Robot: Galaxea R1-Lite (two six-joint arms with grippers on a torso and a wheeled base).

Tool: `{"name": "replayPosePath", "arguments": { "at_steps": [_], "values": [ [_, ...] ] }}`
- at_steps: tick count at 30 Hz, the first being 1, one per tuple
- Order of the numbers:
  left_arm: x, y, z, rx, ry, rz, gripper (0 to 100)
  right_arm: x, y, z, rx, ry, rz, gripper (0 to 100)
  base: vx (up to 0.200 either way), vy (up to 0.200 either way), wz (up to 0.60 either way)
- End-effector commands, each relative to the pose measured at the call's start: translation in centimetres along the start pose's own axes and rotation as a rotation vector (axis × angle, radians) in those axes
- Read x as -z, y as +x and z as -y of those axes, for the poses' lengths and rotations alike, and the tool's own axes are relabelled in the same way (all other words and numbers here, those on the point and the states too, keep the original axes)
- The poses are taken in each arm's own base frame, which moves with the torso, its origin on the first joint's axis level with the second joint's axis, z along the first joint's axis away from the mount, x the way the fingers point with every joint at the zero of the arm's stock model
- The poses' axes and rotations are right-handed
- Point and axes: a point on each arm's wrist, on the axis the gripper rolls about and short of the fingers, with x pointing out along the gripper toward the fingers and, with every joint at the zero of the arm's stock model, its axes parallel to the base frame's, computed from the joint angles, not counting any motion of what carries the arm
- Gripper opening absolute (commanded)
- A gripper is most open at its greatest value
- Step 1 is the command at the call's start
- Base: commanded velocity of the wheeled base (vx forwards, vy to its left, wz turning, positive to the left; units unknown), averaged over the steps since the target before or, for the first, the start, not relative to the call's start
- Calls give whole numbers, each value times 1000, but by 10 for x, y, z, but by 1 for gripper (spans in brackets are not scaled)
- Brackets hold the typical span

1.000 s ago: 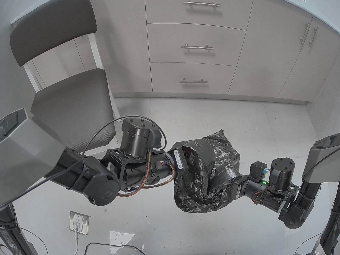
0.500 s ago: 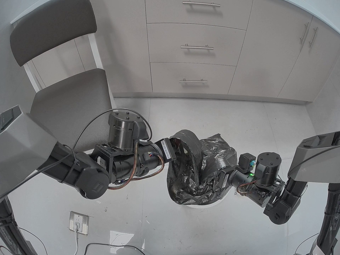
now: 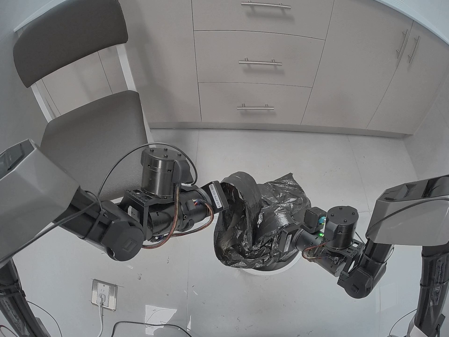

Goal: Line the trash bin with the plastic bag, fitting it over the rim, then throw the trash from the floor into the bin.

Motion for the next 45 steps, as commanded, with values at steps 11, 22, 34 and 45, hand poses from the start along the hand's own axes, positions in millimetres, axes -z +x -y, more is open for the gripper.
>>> {"name": "replayPosePath", "arguments": {
  "at_steps": [11,22,34,45],
  "values": [
    [15,16,-17,-48,-9,-51,0,35,-2,4,14,-7,-113,0,0,0,0],
    [26,19,-19,-57,-8,-84,0,49,-19,7,28,-15,-204,0,0,0,0],
    [27,20,-20,-60,-9,-89,0,62,-21,10,70,-34,-248,0,0,0,0],
    [34,24,-22,-68,-7,-110,0,67,-28,19,162,-35,-271,0,0,0,0]
  ]
}}
